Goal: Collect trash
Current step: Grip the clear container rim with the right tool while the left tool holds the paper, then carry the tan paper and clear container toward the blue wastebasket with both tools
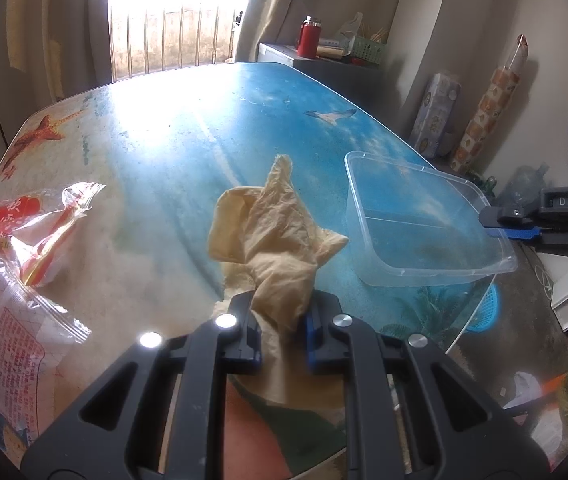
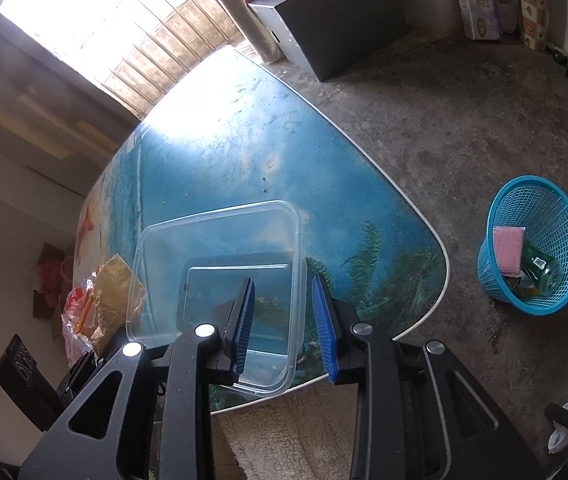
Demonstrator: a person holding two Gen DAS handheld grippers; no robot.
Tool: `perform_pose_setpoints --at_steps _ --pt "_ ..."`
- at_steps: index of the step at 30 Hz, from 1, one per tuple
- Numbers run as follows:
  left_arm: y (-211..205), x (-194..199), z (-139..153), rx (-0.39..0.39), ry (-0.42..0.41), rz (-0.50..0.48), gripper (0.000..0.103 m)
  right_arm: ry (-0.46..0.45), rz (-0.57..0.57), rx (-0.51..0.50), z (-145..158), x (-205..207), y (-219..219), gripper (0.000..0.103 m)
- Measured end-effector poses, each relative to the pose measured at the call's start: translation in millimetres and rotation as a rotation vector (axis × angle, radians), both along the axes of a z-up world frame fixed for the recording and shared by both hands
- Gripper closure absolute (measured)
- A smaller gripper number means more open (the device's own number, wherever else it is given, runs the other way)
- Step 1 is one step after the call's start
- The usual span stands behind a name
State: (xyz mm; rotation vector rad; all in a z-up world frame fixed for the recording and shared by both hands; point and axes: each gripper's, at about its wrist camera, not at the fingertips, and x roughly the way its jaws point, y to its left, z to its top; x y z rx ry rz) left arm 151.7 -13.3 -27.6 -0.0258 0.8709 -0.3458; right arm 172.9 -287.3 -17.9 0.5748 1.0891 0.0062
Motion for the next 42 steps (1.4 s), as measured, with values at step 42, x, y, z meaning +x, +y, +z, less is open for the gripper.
perform_pose_setpoints --at_steps 42 --pt "-7 -4 2 0.046 -0.024 0.006 0.090 -0.080 -0.052 -0.048 11 -13 -9 0.098"
